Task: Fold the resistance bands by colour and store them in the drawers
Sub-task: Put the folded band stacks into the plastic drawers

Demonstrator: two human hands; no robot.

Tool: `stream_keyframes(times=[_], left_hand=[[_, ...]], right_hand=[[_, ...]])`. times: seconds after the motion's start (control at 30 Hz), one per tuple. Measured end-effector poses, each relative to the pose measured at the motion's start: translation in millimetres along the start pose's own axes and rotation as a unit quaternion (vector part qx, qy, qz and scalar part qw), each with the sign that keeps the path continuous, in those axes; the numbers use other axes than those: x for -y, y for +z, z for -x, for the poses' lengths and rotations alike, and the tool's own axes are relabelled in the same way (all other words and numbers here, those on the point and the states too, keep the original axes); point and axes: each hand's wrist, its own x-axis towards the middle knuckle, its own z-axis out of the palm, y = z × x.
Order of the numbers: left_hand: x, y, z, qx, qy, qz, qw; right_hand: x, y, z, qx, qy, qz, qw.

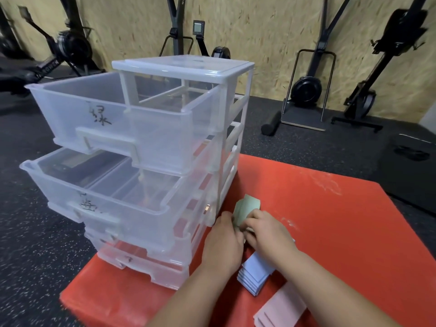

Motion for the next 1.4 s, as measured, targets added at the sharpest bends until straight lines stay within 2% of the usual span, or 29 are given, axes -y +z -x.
stream_keyframes(times=[0.2,0.33,0.4,0.47,0.57,0.6,0.67,0.73,0.77,0.83,0.87,0.93,1.0,1.1,1.2,1.3,1.4], left_hand=[[3,0,-1,0.036,0.049,-0.04,0.997],[5,-2,-2,0.051,0.049,-0.02,0.997],[5,-4,-2,0.055,0.046,0.003,0.997],[7,-3,-2,0.055,0.039,0.02,0.998],[10,0,-4,0.058,0.022,0.032,0.998],[10,0,-5,0.057,0.021,0.028,0.998],[10,1,-6,0.056,0.026,0.01,0.998],[5,1,-7,0.055,0.018,-0.007,0.998],[3,0,-6,0.051,0.01,-0.012,0.999],[0,-2,-6,0.046,0.005,-0.02,0.999],[1,-1,-7,0.049,0.003,-0.024,0.998],[2,-1,-9,0.054,-0.003,-0.034,0.998],[5,0,-11,0.049,-0.026,-0.017,0.998],[8,1,-12,0.03,-0.044,0.02,0.998],[10,-1,-8,0.041,-0.041,0.03,0.998],[6,-9,-4,0.053,-0.034,0.031,0.998],[-12,-28,5,0.03,0.002,0.122,0.992]], right_hand=[[-1,-4,-4,-0.015,0.051,-0.086,0.995],[-1,-8,-8,-0.064,0.077,-0.138,0.985],[2,-11,-8,-0.092,0.063,-0.156,0.981],[8,-12,-6,-0.065,0.035,-0.157,0.985],[14,-14,-3,0.029,0.017,-0.171,0.985],[13,-16,-6,0.032,0.02,-0.183,0.982],[8,-21,-17,-0.015,0.044,-0.195,0.98],[-4,-20,-34,-0.06,0.091,-0.157,0.982],[-12,-17,-43,-0.052,0.118,-0.112,0.985],[-24,-9,-59,0.037,0.169,-0.023,0.985],[-30,-5,-65,0.087,0.186,-0.019,0.978],[-36,-3,-74,0.143,0.205,-0.064,0.966],[-45,-6,-80,0.148,0.212,-0.128,0.957],[-47,-13,-81,0.162,0.223,-0.167,0.947],[-35,-16,-75,0.13,0.235,-0.193,0.944],[-16,-21,-61,0.074,0.211,-0.204,0.953],[4,-38,-42,-0.021,0.176,-0.318,0.931]])
